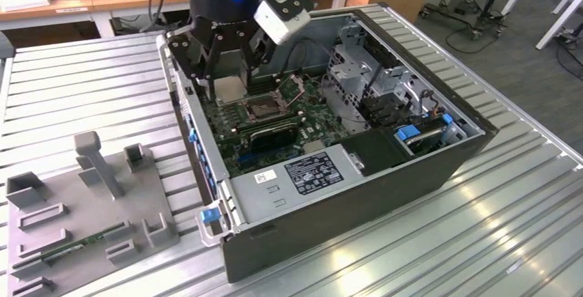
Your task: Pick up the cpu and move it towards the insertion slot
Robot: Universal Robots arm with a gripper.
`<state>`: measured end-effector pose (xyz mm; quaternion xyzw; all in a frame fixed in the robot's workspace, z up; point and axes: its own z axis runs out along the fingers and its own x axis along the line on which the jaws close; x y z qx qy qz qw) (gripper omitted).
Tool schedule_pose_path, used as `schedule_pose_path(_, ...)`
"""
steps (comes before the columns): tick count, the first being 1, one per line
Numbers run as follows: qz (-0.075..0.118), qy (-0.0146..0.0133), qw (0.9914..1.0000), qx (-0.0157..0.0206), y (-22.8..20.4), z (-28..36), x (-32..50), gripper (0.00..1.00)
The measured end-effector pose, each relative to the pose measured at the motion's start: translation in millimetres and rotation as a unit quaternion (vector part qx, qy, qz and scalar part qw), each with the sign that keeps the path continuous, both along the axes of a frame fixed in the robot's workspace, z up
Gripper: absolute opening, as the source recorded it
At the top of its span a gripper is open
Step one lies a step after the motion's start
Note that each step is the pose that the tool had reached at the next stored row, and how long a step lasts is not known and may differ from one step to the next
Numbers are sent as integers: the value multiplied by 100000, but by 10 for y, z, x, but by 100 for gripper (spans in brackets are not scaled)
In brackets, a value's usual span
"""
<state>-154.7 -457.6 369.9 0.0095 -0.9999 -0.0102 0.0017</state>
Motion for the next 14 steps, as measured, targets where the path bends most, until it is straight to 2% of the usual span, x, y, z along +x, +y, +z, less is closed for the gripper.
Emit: schedule_pose_path(14, 9, 1, 100000, 0, 0, 0, 442, 55)
